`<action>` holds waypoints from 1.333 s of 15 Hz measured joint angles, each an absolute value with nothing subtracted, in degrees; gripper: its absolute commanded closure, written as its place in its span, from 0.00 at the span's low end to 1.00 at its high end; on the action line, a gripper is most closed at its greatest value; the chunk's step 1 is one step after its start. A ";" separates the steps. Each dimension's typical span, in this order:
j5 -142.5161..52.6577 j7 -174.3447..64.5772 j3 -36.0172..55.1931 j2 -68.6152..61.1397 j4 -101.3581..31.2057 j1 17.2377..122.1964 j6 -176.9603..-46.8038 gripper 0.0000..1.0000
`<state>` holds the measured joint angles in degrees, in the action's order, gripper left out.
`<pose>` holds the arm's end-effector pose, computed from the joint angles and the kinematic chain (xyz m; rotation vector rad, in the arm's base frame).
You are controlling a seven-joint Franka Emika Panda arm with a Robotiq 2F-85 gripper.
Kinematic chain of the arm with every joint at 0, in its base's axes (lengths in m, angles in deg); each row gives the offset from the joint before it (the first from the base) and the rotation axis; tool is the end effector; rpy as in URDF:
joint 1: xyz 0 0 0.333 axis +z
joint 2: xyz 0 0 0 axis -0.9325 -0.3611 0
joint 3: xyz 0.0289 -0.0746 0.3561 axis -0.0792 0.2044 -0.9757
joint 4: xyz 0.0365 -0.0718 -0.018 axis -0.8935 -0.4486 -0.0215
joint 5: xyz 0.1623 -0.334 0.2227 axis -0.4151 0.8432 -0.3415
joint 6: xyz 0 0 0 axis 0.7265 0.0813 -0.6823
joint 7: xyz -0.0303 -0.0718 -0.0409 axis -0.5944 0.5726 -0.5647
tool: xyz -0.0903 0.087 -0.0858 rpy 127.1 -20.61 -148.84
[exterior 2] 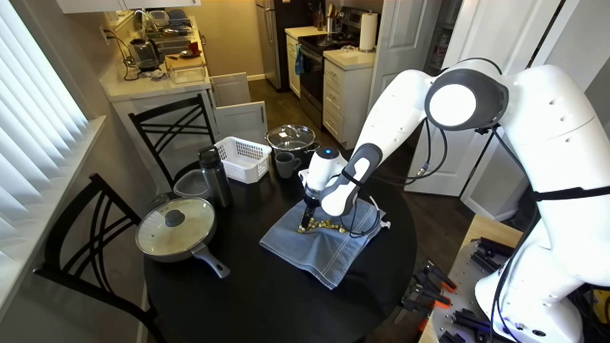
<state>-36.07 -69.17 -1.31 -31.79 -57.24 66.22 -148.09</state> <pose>0.6578 0.0647 0.0412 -3.0448 -0.6187 -0.3376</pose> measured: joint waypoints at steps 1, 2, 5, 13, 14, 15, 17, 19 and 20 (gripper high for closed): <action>-36.37 -69.17 -1.19 -32.27 -56.99 66.15 -149.28 0.00; -36.56 -69.17 -1.18 -32.68 -56.87 66.02 -150.22 0.01; -37.13 -69.16 -1.89 -33.66 -56.85 65.16 -152.72 0.12; -38.11 -69.16 -9.23 -35.82 -57.58 57.76 -157.43 0.00; -38.11 -69.16 -9.67 -36.02 -57.58 57.25 -157.43 0.00; -38.11 -69.16 -9.97 -36.24 -57.58 56.88 -157.43 0.25; -38.11 -69.16 -10.36 -36.69 -57.58 56.40 -157.44 0.32; -38.11 -69.16 -10.80 -36.90 -57.58 56.08 -157.49 0.46; -38.11 -69.16 -11.01 -36.90 -57.57 56.01 -157.52 0.53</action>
<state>-38.11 -69.16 -11.01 -36.90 -57.57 56.01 -157.52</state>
